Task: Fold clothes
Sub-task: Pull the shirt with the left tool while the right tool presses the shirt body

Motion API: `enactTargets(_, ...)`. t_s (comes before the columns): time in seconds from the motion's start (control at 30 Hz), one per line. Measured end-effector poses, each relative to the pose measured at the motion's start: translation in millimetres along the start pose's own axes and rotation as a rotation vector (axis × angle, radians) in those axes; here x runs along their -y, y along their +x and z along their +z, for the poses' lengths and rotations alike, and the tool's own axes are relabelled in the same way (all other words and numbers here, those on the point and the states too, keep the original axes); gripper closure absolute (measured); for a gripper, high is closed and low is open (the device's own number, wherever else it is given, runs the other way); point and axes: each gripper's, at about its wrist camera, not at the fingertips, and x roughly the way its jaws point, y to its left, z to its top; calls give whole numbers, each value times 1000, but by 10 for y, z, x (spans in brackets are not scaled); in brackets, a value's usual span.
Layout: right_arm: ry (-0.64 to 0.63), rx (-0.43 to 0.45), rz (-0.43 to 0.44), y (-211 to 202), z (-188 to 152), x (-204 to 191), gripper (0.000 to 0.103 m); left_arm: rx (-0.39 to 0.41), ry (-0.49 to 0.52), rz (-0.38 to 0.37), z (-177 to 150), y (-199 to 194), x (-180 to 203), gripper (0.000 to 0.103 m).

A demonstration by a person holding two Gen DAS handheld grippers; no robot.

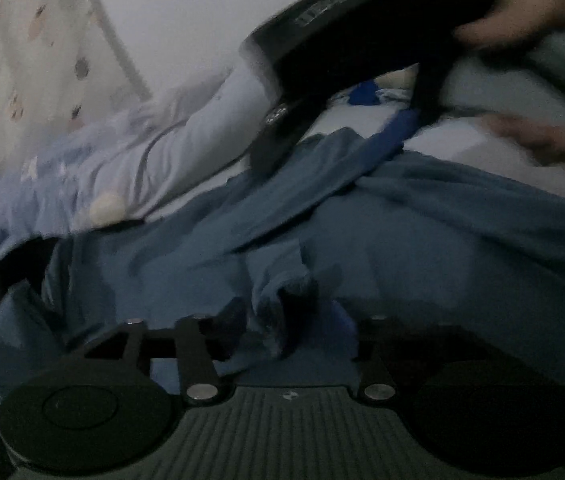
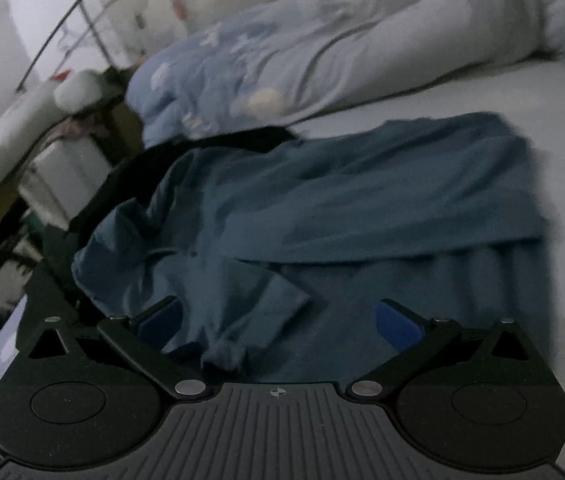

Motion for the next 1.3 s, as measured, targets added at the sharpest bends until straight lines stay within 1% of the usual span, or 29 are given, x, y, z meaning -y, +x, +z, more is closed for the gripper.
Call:
enactTargets(0.07, -32, -24, 47, 140, 100, -31, 9, 18, 25, -2, 5, -18, -3, 42)
enactTargets(0.13, -45, -80, 82, 295, 164, -30, 26, 31, 29, -1, 17, -23, -33, 39)
enactTargets(0.17, -54, -114, 89, 378, 179, -30, 28, 38, 21, -4, 24, -19, -60, 39)
enactTargets(0.23, -83, -160, 63, 520, 177, -17, 29, 44, 7, -15, 36, 19, -100, 39)
enactTargets(0.3, -93, -187, 85, 626, 159, 15, 31, 40, 20, -31, 41, 75, -92, 39)
enactTargets(0.33, -108, -197, 92, 664, 153, 17, 36, 33, 24, -37, 43, 108, -76, 42)
enactTargets(0.37, -128, -199, 97, 689, 149, 6, 44, 23, 27, -45, 43, 140, -55, 45)
enactTargets(0.4, -143, -204, 100, 704, 152, -4, 75, 13, 29, -54, 43, 173, -34, 59)
enactTargets(0.43, -150, -208, 98, 689, 162, -9, 92, 1, 33, -63, 43, 208, -14, 74)
enactTargets(0.5, -165, -217, 94, 657, 183, -19, 96, -15, 41, -65, 49, 257, 15, 87)
enactTargets(0.53, -173, -222, 92, 642, 194, -24, 97, -15, 36, -58, 60, 264, 18, 90)
enactTargets(0.63, -198, -220, 82, 568, 307, -23, 98, 4, 12, -40, 112, 238, 13, 96)
enactTargets(0.7, -218, -217, 60, 519, 436, 7, 98, 32, -18, -8, 168, 199, -2, 97)
enactTargets(0.8, -247, -212, 28, 445, 630, 53, 98, 75, -94, 39, 309, 175, -62, 97)
enactTargets(1.03, -315, -200, -47, 273, 1083, 160, 98, 162, -274, 126, 778, 260, -198, 97)
enactTargets(1.17, -354, -193, -90, 175, 1341, 220, 98, 204, -316, 151, 1019, 364, -105, 99)
enactTargets(1.23, -373, -190, -111, 126, 1470, 251, 98, 210, -311, 146, 1127, 470, -3, 99)
enactTargets(1.3, -392, -186, -133, 77, 1600, 281, 98, 196, -292, 124, 1206, 619, 136, 99)
